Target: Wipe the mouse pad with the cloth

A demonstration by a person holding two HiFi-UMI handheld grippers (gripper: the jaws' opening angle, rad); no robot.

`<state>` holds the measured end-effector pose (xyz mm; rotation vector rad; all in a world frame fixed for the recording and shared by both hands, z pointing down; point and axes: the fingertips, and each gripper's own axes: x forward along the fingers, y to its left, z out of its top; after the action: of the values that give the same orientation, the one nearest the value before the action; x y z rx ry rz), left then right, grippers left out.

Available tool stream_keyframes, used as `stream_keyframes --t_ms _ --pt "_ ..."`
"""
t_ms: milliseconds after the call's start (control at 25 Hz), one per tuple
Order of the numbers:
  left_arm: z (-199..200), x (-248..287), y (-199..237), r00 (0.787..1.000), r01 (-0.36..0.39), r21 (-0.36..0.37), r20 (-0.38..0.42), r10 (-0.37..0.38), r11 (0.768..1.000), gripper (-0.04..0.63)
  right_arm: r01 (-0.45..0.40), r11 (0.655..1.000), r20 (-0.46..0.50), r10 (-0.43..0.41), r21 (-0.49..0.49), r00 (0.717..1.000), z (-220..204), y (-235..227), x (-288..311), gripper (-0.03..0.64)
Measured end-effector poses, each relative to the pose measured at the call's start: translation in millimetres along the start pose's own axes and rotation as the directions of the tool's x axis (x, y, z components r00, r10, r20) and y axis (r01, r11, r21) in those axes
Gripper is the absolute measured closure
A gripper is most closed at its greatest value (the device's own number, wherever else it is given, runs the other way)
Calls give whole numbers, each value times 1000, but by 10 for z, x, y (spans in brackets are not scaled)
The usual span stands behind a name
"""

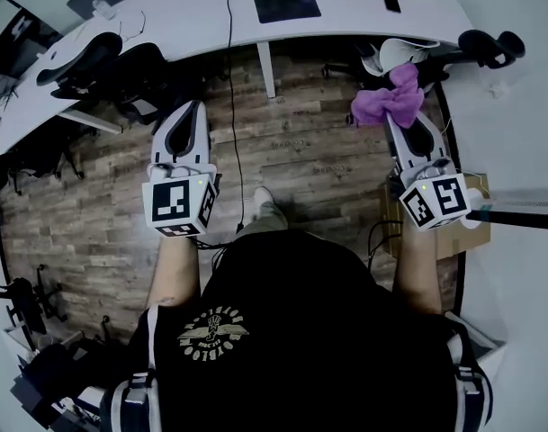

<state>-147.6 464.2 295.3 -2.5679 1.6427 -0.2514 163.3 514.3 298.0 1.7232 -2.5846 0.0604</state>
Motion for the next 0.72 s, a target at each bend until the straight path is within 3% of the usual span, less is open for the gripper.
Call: stream_keyframes --t_ms 720 --pt "-169 1106 1065 1000 28 -33 -4 -28 999 594 5 1000 -33 -5 13 999 161 -31 1529 531"
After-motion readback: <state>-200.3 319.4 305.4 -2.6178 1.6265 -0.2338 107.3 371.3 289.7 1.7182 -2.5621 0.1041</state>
